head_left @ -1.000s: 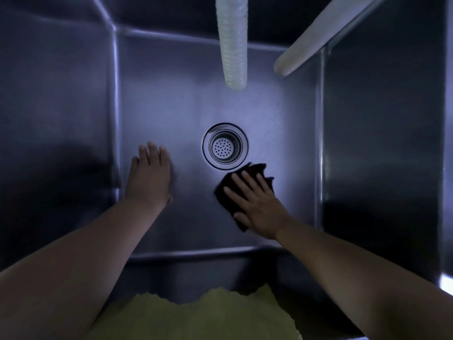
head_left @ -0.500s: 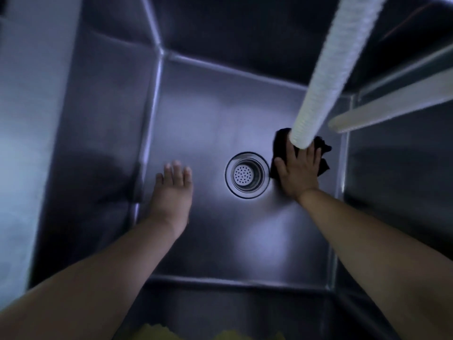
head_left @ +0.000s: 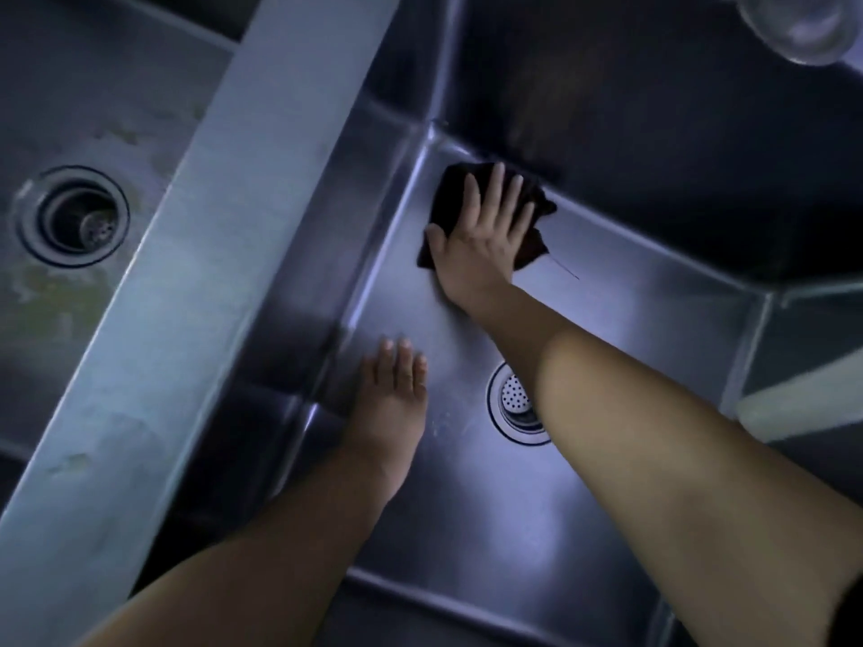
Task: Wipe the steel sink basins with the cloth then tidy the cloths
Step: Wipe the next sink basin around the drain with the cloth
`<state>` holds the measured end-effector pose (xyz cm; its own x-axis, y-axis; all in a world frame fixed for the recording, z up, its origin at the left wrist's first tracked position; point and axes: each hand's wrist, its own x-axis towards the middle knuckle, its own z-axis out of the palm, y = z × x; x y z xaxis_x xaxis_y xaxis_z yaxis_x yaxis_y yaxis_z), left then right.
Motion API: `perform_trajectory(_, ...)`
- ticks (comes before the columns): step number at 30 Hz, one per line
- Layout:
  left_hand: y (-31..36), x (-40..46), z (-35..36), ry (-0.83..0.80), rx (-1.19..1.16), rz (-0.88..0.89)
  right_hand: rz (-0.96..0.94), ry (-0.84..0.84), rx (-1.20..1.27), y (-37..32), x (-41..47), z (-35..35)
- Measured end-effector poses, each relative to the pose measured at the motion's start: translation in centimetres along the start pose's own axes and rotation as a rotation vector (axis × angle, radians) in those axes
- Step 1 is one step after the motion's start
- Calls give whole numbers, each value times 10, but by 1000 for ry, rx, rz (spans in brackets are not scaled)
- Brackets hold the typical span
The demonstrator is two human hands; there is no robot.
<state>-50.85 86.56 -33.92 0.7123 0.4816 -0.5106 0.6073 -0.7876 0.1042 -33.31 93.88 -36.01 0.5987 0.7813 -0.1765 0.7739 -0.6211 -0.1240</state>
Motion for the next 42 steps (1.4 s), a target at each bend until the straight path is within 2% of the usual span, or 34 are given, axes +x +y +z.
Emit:
perform_trajectory(5, 0, 0, 6, 83, -9, -14, -128, 15, 38, -36, 23, 5)
perform_trajectory(7, 0, 1, 6, 109, 16, -6, -200, 17, 6, -24, 25, 3)
perform_trajectory(10, 1, -1, 4, 57, 44, -3, -313, -19, -45, 9, 23, -3)
perform_trajectory(12, 1, -2, 2, 39, 70, 4, -318, -40, -66, 36, 17, -6)
perform_trajectory(16, 9, -9, -13, -67, 158, -24, -206, -8, -52, 101, -10, -10)
perform_trajectory(18, 9, -7, -15, 7, 206, -11, -128, 12, -49, 137, -27, -12)
perform_trajectory(20, 10, -11, -18, -171, 238, -23, -26, -18, -48, 171, -43, -13)
perform_trajectory(22, 13, -13, -25, -182, 286, -9, 105, -9, -68, 200, -58, -14)
perform_trajectory(27, 14, -14, -23, -202, 305, -6, 443, 44, 132, 223, -103, -28)
perform_trajectory(29, 15, -16, -23, -198, 320, 7, 489, 34, 55, 229, -129, -24)
perform_trajectory(32, 15, -17, -22, -186, 329, 6, 511, -16, -26, 229, -172, -10)
perform_trajectory(37, 11, -22, -22, -152, 287, 19, 541, -138, 50, 179, -251, 3)
perform_trajectory(39, 10, -27, -24, -168, 308, 31, 462, -284, 91, 154, -277, 2)
perform_trajectory(42, 13, -33, -29, -168, 336, 27, 217, -504, 94, 134, -307, -14)
